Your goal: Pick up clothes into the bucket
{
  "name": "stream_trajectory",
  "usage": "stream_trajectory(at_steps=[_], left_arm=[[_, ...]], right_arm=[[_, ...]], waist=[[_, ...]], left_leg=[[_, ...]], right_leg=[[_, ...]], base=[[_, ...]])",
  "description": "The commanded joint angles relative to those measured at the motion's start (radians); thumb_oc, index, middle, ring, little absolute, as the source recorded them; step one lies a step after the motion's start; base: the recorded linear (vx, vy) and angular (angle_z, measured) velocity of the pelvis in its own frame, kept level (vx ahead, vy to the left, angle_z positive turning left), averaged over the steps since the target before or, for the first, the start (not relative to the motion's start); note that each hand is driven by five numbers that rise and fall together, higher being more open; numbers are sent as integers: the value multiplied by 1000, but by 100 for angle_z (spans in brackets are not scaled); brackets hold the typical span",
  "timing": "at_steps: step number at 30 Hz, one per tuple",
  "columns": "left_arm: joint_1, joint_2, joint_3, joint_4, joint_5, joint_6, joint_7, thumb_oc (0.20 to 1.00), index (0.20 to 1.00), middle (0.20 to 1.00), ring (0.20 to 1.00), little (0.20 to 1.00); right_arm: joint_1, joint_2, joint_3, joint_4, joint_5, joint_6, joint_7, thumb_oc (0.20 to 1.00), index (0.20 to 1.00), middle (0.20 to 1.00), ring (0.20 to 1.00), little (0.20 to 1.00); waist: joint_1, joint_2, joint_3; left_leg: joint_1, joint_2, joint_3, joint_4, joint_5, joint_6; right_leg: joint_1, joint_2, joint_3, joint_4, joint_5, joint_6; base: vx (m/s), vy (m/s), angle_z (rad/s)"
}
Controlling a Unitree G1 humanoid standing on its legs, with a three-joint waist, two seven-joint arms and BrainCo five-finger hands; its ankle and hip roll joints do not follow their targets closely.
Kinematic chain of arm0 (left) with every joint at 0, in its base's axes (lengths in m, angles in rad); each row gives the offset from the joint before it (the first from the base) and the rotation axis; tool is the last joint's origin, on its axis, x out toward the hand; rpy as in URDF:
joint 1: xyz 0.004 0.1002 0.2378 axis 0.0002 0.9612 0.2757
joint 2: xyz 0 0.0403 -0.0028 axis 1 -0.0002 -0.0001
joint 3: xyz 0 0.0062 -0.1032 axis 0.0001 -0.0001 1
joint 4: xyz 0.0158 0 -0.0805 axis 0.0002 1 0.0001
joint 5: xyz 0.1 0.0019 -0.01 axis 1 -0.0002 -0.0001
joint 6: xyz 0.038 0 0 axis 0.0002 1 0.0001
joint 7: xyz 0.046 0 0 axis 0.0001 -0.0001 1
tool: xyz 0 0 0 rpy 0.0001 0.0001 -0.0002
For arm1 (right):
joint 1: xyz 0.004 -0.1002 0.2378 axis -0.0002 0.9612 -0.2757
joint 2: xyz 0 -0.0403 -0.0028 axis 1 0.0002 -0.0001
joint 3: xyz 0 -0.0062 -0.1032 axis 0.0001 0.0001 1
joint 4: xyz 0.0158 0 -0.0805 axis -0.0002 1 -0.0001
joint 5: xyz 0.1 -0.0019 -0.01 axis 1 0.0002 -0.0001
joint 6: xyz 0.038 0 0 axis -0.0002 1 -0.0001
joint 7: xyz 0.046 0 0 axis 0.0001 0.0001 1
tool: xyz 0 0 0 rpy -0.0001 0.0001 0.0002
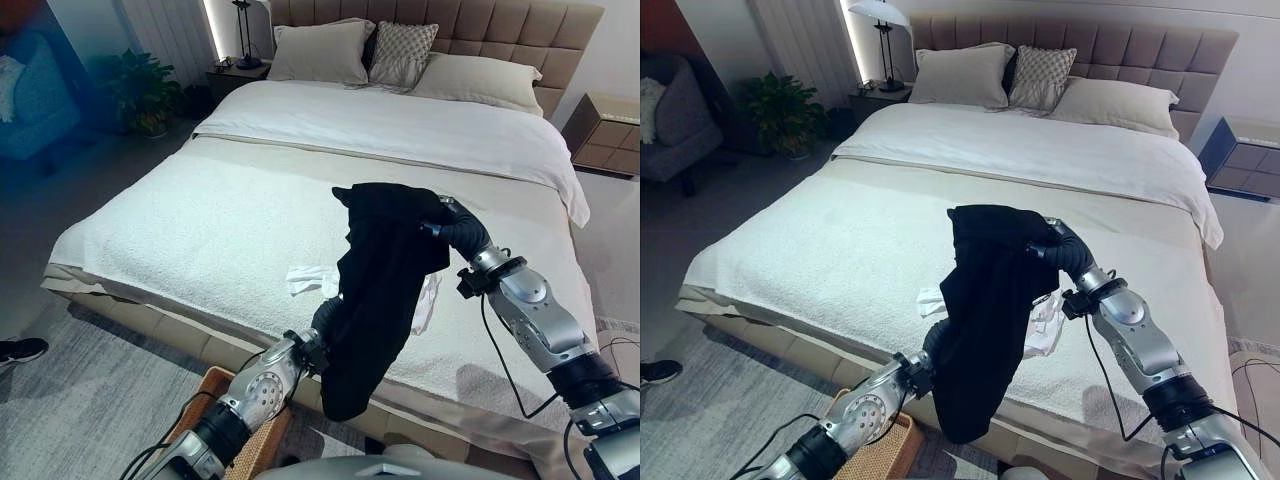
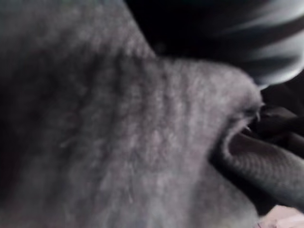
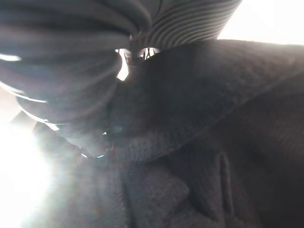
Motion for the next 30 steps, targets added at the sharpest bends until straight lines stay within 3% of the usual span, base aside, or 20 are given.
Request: stream_trajectory(at_steps=[1, 4, 6, 18, 28, 30], left_arm=[[-7, -4, 80, 13, -18, -55, -11, 200, 200, 200, 200, 200], [7, -4, 103, 2, -16, -62, -6, 200, 200, 200, 200, 200], [28, -6, 143, -28, -19, -75, 5, 200, 200, 200, 200, 200], [142, -14, 323, -208, -85, -110, 35, 200, 200, 200, 200, 200], [211, -30, 409, -277, -122, -131, 50, 200, 200, 200, 200, 200], [244, -28, 464, -281, -107, -150, 61, 200, 200, 200, 200, 200]], right_arm=[[-41, 30, -125, 14, -71, -84, -55, 200, 200, 200, 200, 200], [-33, 23, -150, 24, -146, -86, -80, 203, 203, 203, 203, 203], [-6, 40, -184, 50, -209, -81, -110, 1000, 1000, 1000, 1000, 1000], [168, 138, -260, 137, -327, -47, -129, 1000, 1000, 1000, 1000, 1000], [237, 217, -260, 236, -334, -35, -129, 1000, 1000, 1000, 1000, 1000], [260, 234, -266, 278, -337, -35, -129, 1000, 1000, 1000, 1000, 1000]], waist=[[14, -76, -22], [15, -77, -22], [18, -77, -20], [28, -77, -6], [34, -73, 8], [38, -73, 11]], left_leg=[[-68, -31, -28, 128, -90, 5], [-68, -31, -29, 127, -90, 5], [-68, -33, -31, 127, -91, 7], [-74, -39, -37, 134, -94, 10], [-84, -43, -43, 142, -97, 13], [-87, -45, -46, 144, -97, 13]], right_leg=[[37, -89, -4, 86, -107, 76], [37, -88, -5, 85, -107, 76], [38, -88, -6, 84, -107, 76], [35, -87, -6, 86, -111, 74], [28, -90, -6, 89, -113, 74], [28, -92, -6, 90, -113, 74]], base=[[0, 0, 0], [0, 0, 0], [0, 0, 0], [0, 0, 0], [0, 0, 2], [0, 0, 0]])
